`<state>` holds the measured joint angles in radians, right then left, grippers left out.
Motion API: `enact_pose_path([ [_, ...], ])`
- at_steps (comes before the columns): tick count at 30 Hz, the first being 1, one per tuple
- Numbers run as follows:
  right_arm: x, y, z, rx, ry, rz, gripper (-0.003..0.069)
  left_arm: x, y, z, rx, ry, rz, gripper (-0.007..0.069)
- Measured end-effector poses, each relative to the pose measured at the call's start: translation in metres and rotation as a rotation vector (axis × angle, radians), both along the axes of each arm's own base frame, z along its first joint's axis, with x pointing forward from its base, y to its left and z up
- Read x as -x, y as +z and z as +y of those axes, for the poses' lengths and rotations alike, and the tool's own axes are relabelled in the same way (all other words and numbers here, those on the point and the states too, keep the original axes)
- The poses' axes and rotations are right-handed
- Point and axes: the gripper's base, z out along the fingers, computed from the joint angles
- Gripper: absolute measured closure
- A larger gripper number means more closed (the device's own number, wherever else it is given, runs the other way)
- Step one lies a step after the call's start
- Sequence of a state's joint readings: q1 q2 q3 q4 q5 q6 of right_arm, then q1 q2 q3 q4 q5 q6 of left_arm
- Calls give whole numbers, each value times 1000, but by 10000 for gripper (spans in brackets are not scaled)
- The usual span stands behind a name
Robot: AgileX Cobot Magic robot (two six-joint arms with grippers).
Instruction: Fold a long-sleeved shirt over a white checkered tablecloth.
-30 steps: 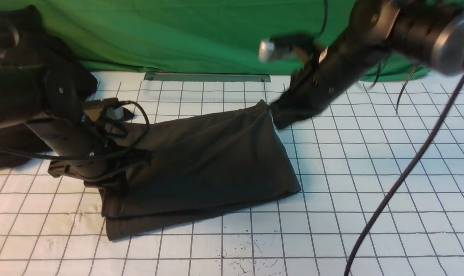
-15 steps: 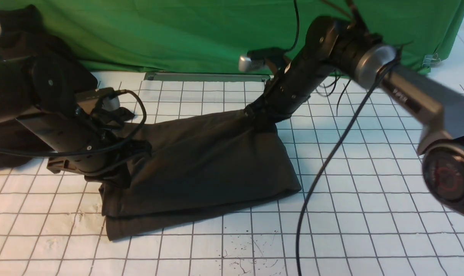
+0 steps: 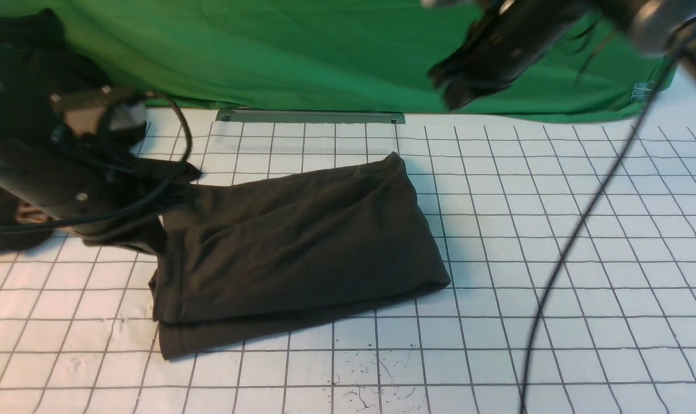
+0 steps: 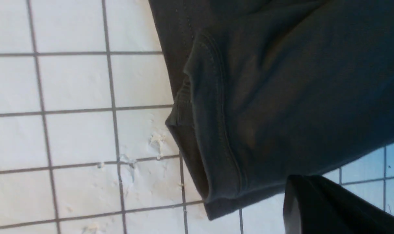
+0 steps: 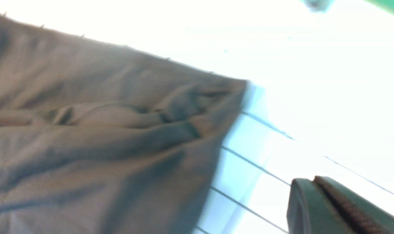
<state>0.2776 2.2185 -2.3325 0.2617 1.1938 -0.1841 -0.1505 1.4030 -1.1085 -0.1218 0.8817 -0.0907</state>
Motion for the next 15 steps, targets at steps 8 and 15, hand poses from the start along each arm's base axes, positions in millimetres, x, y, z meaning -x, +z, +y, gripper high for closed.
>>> enact_pose_path([
  [8, 56, 5, -57, 70, -59, 134, 648, 90, 41, 17, -2, 24, -141, 630],
  [15, 137, 17, -73, 20, -108, 1, 652, 166, 32, 18, 153, 27, -233, 630],
])
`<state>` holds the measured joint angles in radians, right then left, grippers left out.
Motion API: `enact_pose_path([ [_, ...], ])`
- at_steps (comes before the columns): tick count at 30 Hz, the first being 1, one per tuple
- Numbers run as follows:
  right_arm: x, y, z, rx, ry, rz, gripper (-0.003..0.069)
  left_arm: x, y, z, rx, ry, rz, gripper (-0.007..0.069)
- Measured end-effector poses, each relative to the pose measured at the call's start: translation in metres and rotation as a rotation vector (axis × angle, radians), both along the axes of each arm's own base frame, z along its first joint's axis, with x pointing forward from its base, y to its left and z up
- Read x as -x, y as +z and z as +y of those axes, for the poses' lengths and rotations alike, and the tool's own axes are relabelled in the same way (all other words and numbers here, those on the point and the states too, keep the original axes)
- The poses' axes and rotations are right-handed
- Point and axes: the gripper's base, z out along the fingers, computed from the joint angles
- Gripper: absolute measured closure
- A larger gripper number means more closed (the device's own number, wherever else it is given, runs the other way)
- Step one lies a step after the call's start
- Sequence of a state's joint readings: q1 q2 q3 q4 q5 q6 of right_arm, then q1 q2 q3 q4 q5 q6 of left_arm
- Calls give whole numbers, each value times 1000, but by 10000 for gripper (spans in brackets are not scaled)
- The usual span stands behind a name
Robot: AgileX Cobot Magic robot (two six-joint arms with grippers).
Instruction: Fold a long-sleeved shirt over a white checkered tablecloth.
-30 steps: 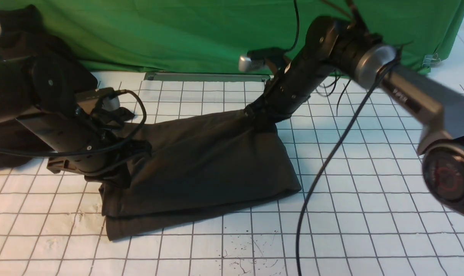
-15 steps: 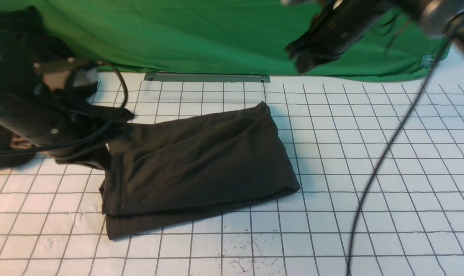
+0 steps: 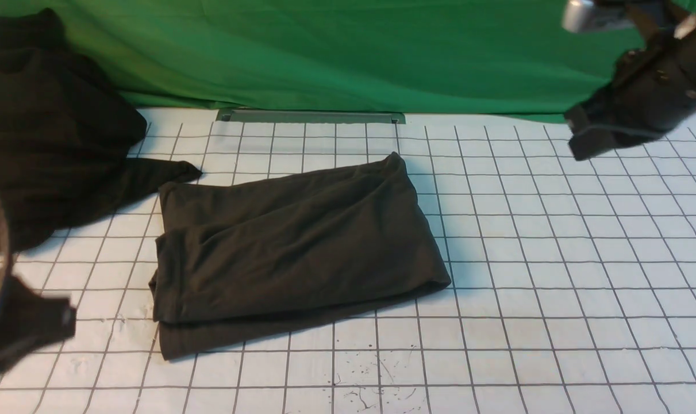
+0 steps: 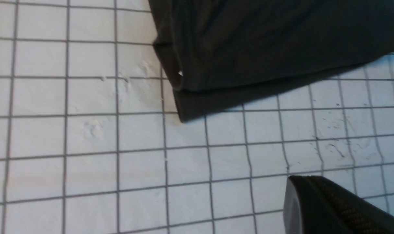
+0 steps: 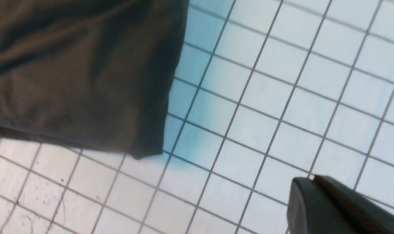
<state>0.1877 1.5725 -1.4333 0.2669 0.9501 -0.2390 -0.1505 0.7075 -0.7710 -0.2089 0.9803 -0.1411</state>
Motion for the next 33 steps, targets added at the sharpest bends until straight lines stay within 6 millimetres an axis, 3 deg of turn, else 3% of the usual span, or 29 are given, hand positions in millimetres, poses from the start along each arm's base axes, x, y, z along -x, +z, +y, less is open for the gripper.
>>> enact_pose_path([
  [1, 19, 10, -4, -18, -18, -75, 652, 12, -2, 0, 32, 2, -31, 630],
  [5, 59, 24, -14, -49, -59, -248, 652, 38, -5, 2, 94, 8, -146, 630],
  [7, 93, 36, -23, -73, -80, -393, 652, 53, -7, 5, 121, 16, -246, 630],
  [12, 136, 58, -33, -76, -78, -676, 652, 65, -6, 7, 134, 20, -323, 630],
  [15, 194, 76, -43, -142, -90, -1001, 652, 68, -4, 8, 135, 22, -352, 630],
  [18, 254, 74, -60, -241, -136, -1256, 654, 68, -4, 8, 116, 10, -359, 630],
  [20, 279, 64, -68, -279, -156, -1339, 654, 68, -4, 8, 113, 8, -360, 630],
  [26, 326, 27, -81, -331, -167, -1463, 654, 68, -4, 8, 110, 7, -360, 627],
  [33, 330, 17, -82, -333, -163, -1466, 624, 68, -4, 8, 103, 2, -373, 627],
])
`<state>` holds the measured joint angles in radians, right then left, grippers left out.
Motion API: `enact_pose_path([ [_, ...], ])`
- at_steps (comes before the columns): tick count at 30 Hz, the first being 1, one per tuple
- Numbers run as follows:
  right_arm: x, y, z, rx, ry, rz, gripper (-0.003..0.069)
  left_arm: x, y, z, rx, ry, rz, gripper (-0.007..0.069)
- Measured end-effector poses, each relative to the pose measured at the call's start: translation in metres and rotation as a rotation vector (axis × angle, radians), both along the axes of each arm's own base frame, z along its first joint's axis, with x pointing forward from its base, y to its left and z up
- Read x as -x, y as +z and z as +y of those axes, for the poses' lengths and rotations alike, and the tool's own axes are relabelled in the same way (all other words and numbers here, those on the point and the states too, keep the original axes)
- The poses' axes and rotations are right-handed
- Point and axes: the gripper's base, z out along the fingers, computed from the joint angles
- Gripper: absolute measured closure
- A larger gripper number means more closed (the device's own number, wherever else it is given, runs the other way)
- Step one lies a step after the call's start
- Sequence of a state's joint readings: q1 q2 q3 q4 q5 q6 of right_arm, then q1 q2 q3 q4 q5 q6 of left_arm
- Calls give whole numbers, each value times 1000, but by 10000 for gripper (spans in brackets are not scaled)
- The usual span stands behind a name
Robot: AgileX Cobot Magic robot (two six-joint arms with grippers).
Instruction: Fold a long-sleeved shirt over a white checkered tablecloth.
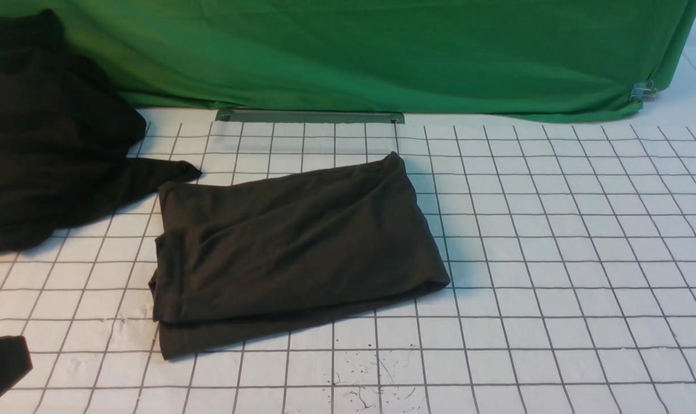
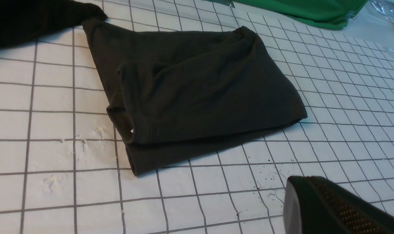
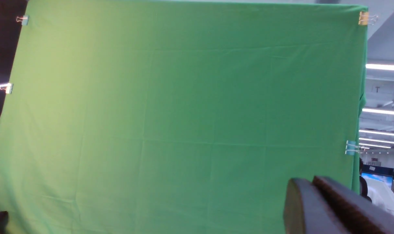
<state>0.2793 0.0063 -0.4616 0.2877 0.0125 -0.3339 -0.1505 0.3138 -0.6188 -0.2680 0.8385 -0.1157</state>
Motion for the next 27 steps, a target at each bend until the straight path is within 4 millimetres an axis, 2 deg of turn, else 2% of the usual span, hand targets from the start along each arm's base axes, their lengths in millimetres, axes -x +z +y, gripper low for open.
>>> enact_pose_path([
  [21, -1, 0, 0, 2, -1, 7, 567, -2, 3, 1, -47, -8, -55, 623],
  [27, -1, 0, 0, 2, -1, 6, 554, -7, 5, 7, -160, 26, -206, 623],
])
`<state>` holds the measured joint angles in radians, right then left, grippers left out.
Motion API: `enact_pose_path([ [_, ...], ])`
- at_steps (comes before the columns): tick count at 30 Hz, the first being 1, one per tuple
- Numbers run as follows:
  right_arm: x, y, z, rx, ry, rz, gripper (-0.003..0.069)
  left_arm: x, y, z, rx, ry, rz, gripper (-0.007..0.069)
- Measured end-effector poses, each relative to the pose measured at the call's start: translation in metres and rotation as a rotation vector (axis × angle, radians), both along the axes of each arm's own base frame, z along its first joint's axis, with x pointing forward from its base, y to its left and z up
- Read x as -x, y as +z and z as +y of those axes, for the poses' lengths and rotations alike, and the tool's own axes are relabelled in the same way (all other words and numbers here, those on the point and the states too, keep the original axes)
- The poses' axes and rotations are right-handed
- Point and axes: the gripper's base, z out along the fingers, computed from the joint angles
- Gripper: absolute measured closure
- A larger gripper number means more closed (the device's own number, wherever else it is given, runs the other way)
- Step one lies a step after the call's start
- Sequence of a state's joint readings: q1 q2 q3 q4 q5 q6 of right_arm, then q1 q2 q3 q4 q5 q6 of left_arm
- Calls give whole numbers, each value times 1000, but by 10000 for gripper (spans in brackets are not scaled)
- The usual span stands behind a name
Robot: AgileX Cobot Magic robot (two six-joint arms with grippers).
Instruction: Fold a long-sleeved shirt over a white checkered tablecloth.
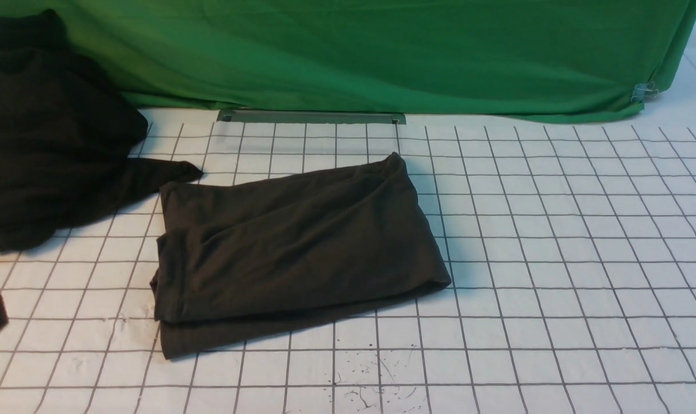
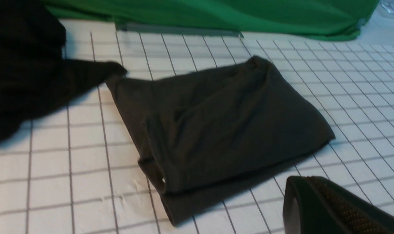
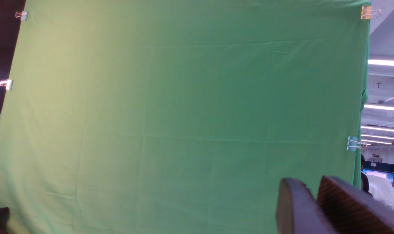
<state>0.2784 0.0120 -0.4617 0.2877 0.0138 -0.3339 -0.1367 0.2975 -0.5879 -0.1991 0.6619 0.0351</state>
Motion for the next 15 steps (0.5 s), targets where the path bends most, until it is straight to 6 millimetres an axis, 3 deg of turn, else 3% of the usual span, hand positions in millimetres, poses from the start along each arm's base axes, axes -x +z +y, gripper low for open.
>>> enact_pose_path([
  [4, 0, 0, 0, 0, 0, 0, 543, 3, -15, 9, -41, 114, -217, 623],
  [6, 0, 0, 0, 0, 0, 0, 537, 5, -40, 14, -86, 193, -310, 623],
  [8, 0, 0, 0, 0, 0, 0, 533, 4, -55, 16, -109, 223, -335, 623],
  [12, 0, 0, 0, 0, 0, 0, 523, -3, -107, 20, -162, 269, -360, 623],
  [15, 0, 0, 0, 0, 0, 0, 517, -5, -124, 20, -173, 264, -312, 623],
])
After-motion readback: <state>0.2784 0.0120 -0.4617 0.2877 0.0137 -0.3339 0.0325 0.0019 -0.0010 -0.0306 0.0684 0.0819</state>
